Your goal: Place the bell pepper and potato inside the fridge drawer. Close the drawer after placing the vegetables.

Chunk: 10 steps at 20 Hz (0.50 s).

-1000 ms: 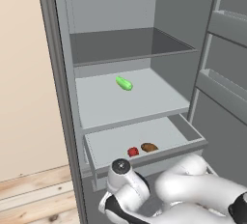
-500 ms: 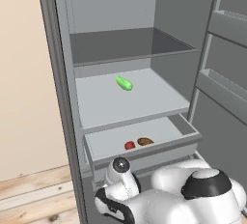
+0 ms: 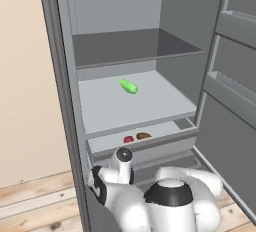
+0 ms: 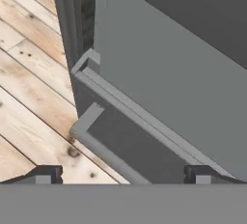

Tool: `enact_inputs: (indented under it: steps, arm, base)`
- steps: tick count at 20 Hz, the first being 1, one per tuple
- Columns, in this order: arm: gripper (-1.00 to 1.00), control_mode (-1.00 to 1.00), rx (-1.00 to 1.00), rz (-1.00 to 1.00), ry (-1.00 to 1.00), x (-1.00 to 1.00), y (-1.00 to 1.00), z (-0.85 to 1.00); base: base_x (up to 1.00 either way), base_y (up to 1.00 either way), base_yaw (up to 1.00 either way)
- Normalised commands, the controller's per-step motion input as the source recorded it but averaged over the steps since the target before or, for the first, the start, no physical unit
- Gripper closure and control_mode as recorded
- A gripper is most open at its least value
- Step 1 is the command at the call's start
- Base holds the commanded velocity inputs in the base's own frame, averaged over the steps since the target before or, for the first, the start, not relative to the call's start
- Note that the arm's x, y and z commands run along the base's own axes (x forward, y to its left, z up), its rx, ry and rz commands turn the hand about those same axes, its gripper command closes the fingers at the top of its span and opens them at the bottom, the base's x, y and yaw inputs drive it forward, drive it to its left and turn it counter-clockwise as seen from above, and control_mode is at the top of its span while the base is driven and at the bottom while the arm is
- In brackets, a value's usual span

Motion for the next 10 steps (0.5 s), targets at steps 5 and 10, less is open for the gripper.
enact_inputs:
  steps: [5, 10]
  arm:
    - [-1.00, -1.00, 0.00, 0.00, 0.00, 0.78, 0.00, 0.02]
    - [-1.00, -1.00, 0.01, 0.00, 0.00, 0.79, 0.00, 0.00]
  base:
    - [0.00, 0.00, 0.00]
    - [0.00, 0.00, 0.00]
